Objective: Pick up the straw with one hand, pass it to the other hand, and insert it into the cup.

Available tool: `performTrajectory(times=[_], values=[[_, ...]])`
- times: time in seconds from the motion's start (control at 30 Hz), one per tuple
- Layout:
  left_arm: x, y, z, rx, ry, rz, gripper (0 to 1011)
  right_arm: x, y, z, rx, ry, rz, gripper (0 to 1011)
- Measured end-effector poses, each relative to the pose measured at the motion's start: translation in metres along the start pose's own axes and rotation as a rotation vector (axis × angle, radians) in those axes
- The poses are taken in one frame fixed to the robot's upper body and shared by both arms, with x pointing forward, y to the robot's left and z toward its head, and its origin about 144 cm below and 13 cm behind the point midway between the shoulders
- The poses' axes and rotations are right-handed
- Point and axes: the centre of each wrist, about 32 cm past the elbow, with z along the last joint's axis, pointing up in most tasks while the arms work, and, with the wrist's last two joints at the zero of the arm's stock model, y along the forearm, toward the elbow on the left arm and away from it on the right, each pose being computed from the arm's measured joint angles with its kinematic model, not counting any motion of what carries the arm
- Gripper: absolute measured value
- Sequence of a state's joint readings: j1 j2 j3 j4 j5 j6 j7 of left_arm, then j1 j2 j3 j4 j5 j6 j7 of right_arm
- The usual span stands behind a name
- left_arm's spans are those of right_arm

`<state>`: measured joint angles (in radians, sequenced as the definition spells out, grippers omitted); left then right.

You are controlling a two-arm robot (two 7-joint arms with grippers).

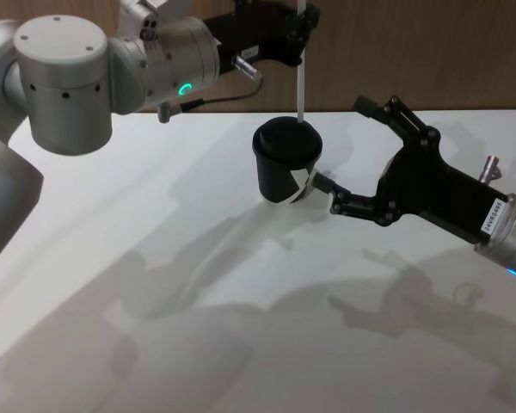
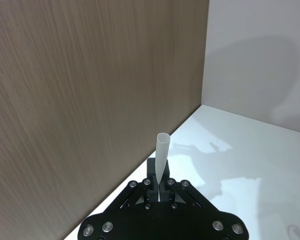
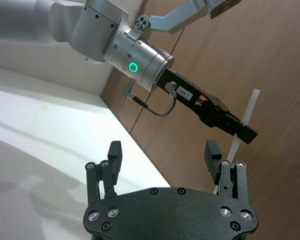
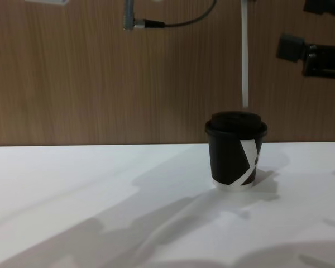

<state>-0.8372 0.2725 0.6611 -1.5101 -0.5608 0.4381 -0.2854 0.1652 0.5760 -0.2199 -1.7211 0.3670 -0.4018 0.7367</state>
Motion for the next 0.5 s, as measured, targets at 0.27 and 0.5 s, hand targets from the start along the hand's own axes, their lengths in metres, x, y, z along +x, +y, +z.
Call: performTrajectory(times=[0.27,0.5], values=[[-0.0001,-0.0023,-0.0012,0.008,-0.015,0.006,14,0.0,0.0,0.0,0.0,0.0,0.0,1001],[0.0001,-0.0041,-0.0026,0.015,-0.018,0.008,14,0.0,0.0,0.0,0.0,0.0,0.0,1001]])
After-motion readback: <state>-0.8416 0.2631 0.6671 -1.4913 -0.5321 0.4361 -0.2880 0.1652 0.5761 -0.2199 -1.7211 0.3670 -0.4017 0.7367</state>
